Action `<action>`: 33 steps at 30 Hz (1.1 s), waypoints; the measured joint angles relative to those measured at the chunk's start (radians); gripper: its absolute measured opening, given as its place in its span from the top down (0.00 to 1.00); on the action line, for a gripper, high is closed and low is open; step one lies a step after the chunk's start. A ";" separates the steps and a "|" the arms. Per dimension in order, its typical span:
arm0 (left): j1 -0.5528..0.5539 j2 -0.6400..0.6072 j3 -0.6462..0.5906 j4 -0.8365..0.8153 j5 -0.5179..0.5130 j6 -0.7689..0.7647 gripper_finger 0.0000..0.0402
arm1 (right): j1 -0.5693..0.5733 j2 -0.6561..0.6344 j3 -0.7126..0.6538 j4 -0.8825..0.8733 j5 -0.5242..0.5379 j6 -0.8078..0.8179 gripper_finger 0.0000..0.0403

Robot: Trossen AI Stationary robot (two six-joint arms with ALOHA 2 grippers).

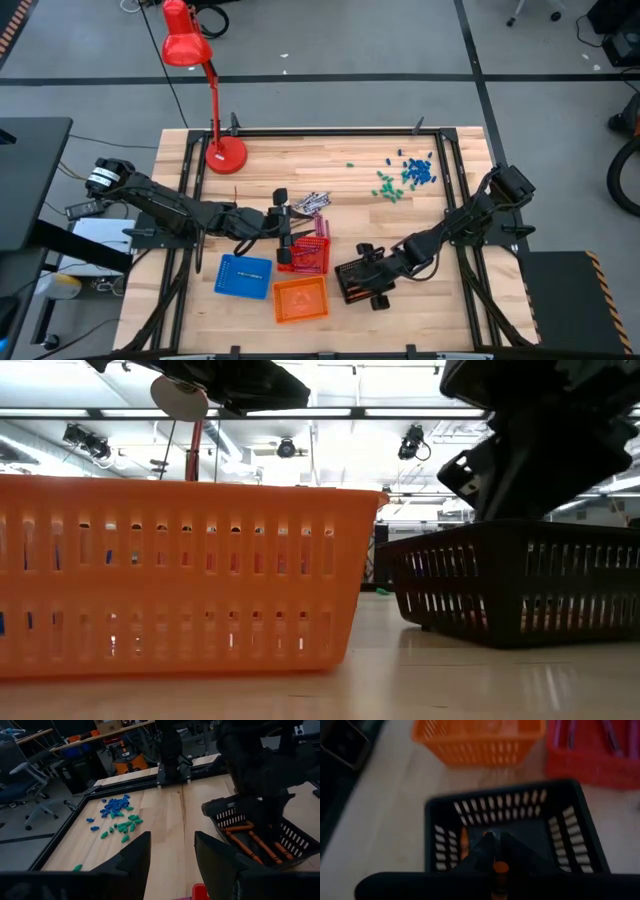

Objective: Sort crayons
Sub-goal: Put the orange crayon into the black bin

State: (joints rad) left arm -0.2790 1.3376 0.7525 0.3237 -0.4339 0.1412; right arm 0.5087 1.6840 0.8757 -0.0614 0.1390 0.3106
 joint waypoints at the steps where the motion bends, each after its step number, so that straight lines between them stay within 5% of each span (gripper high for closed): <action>1: 0.000 0.000 0.000 0.000 0.000 0.000 0.59 | 0.000 0.000 -0.013 0.043 0.000 -0.003 0.91; 9: 0.000 0.000 0.000 0.000 0.000 0.000 0.59 | -0.003 -0.001 -0.074 0.196 0.006 -0.015 0.91; 18: 0.000 0.000 0.000 0.000 0.000 0.000 0.59 | -0.002 0.000 -0.064 0.087 0.010 0.025 0.91; 25: 0.000 0.000 0.000 0.000 0.000 0.000 0.59 | -0.004 0.005 -0.068 0.078 -0.112 0.061 0.76; 33: 0.000 0.000 0.000 0.000 0.000 0.000 0.59 | -0.039 0.010 0.114 -0.347 -0.092 0.238 0.64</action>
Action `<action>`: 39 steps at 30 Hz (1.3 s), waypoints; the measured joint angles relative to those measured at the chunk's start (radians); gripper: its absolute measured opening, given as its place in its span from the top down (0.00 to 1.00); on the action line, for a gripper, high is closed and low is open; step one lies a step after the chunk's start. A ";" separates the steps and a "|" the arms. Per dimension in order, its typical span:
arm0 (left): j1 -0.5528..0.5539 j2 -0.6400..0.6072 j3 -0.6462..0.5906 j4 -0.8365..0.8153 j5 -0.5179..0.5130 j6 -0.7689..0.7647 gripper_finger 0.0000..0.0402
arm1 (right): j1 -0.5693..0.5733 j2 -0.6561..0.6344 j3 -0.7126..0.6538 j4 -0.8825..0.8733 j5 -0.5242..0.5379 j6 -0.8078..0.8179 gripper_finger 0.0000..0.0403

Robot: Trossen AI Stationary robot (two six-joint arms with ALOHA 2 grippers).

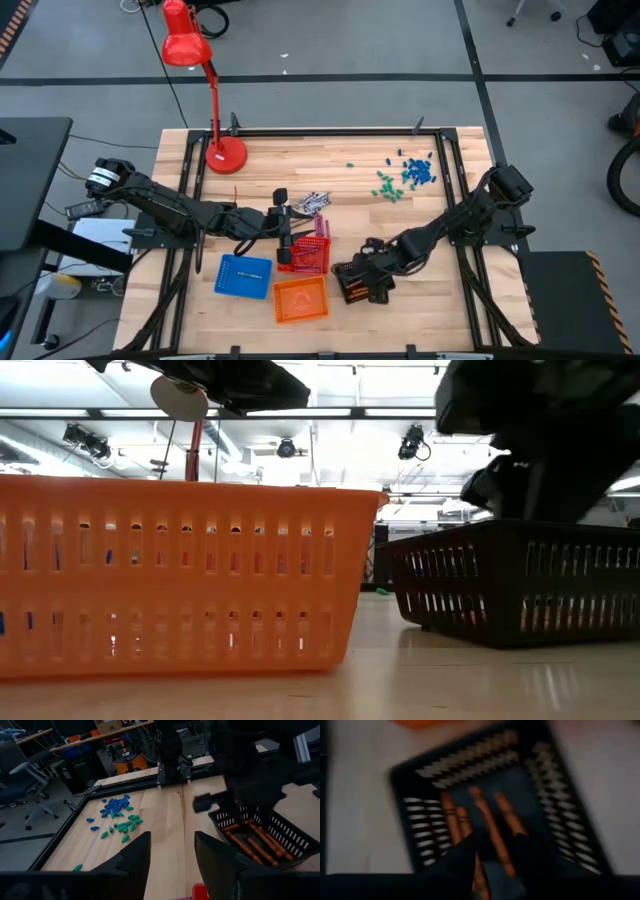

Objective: Sort crayons
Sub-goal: Put the orange crayon into the black bin, then put the brown crayon into the orange bin

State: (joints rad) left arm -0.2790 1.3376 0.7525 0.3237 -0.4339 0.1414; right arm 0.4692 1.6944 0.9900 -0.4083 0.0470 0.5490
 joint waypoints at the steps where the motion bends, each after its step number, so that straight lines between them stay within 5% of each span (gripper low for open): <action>1: 0.000 0.000 0.000 0.000 0.000 0.000 0.59 | -0.002 0.005 0.025 -0.059 0.007 0.039 0.65; 7: 0.000 0.000 0.000 0.002 0.000 0.000 0.59 | -0.027 0.081 0.123 -0.265 -0.089 0.249 0.65; 13: 0.000 0.000 0.000 -0.005 0.000 0.000 0.59 | -0.027 0.206 0.226 -0.405 -0.146 0.203 0.65; 20: -0.002 0.000 0.000 -0.076 0.006 -0.063 0.59 | -0.028 0.169 0.323 -0.469 -0.036 0.084 0.65; 24: 0.004 -0.003 0.000 -0.194 0.008 -0.091 0.59 | -0.028 0.071 0.310 -0.463 0.119 0.020 0.65; 29: 0.058 -0.001 0.000 -0.341 0.009 -0.174 0.59 | -0.058 -0.059 0.217 -0.364 0.269 -0.034 0.65; 39: 0.187 0.048 0.000 -0.426 0.019 -0.285 0.59 | -0.216 -0.268 -0.147 0.126 0.250 -0.193 0.65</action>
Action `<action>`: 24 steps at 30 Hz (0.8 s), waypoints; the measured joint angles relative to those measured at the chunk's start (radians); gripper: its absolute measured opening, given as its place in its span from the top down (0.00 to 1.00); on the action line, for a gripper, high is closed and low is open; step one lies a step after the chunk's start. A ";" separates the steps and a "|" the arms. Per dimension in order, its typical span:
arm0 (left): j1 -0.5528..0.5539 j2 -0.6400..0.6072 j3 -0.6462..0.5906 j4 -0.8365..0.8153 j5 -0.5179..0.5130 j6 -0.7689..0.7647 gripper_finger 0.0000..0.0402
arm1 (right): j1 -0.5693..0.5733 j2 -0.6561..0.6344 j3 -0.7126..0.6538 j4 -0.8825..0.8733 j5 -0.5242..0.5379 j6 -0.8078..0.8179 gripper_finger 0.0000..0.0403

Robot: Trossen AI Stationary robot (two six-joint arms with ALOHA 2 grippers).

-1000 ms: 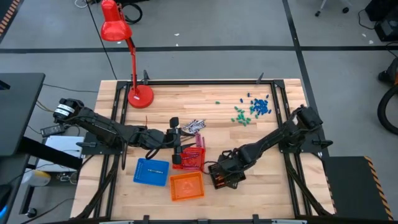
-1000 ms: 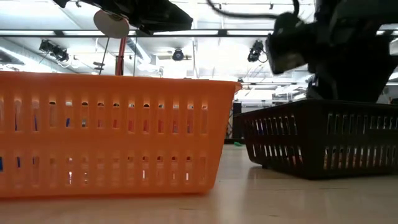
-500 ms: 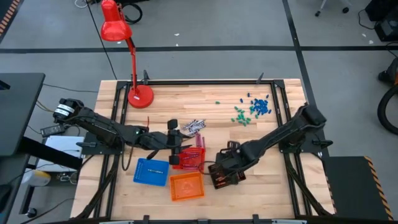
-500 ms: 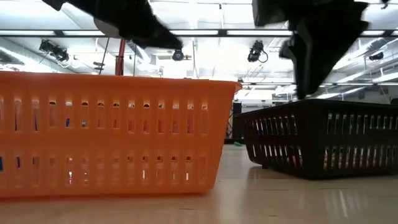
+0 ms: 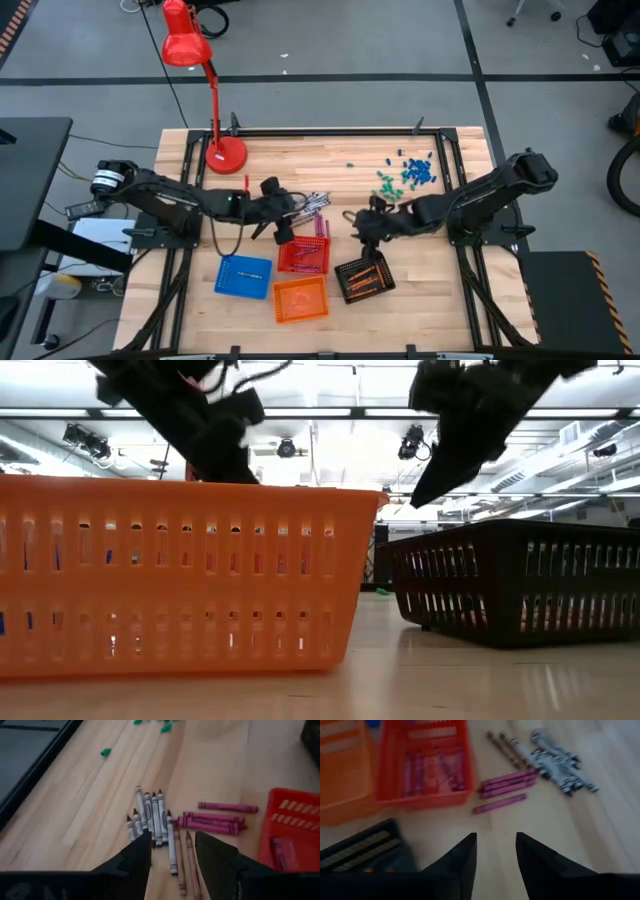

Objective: Sort crayons
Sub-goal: Put the brown crayon into the orange bin

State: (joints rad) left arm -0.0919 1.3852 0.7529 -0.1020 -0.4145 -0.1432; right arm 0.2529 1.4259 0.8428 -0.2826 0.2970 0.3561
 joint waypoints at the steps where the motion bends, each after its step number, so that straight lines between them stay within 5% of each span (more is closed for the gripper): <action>1: 0.016 0.013 0.001 0.002 0.019 0.002 0.59 | -0.015 -0.013 -0.031 0.039 0.000 -0.014 0.65; 11: 0.171 0.146 -0.001 0.028 0.084 0.092 0.59 | -0.106 -0.039 -0.256 0.522 -0.009 -0.163 0.65; 19: 0.214 0.153 0.000 -0.017 0.384 0.106 0.59 | -0.100 -0.038 -0.320 0.609 -0.010 -0.177 0.65; 24: 0.183 0.198 0.000 0.002 0.410 0.092 0.59 | -0.112 -0.038 -0.336 0.646 0.004 -0.235 0.65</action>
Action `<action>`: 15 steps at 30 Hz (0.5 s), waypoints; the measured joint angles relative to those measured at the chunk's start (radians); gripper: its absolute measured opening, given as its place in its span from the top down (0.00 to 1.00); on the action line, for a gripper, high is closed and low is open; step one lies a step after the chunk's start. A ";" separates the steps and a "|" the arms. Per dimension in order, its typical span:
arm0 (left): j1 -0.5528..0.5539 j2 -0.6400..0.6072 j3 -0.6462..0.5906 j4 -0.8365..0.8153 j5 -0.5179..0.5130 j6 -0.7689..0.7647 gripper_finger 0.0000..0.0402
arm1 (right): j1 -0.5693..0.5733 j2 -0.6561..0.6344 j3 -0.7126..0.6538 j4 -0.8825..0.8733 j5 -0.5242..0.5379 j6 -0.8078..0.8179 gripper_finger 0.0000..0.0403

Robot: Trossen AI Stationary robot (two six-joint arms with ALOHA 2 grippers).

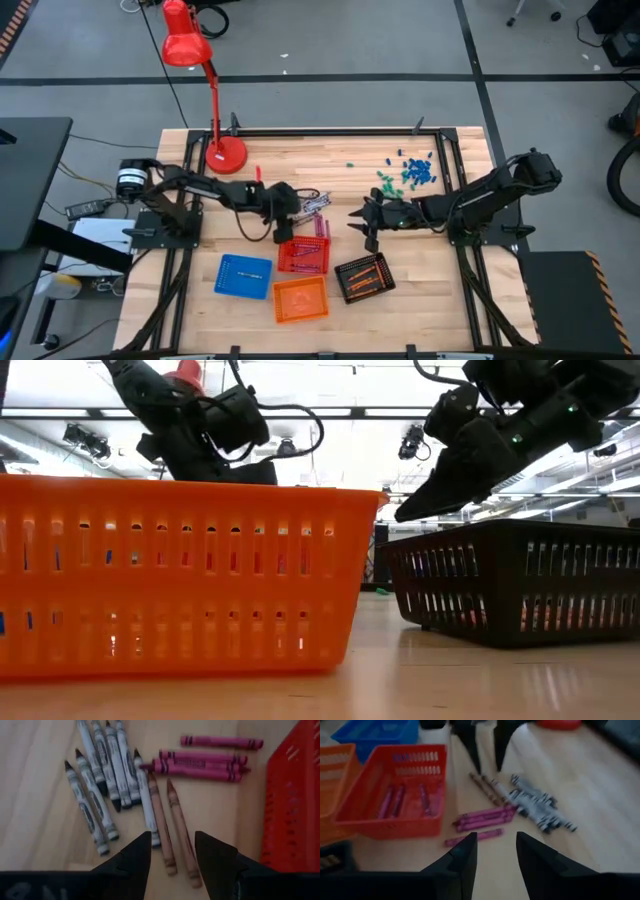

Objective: Sort crayons
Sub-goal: Put the brown crayon into the orange bin

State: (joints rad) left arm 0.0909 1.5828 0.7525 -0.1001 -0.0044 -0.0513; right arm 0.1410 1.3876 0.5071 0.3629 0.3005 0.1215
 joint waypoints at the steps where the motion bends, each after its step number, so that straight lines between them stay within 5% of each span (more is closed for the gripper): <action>1: -0.003 0.007 0.000 0.004 -0.013 -0.003 0.59 | -0.007 0.000 0.000 0.017 0.007 -0.026 0.65; 15: -0.016 0.102 0.004 0.022 -0.105 -0.007 0.59 | -0.177 0.000 0.001 0.176 -0.171 -0.152 0.65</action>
State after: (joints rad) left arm 0.0749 1.6844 0.7563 -0.0782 -0.1095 -0.0585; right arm -0.0364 1.3876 0.5079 0.5385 0.1292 -0.0300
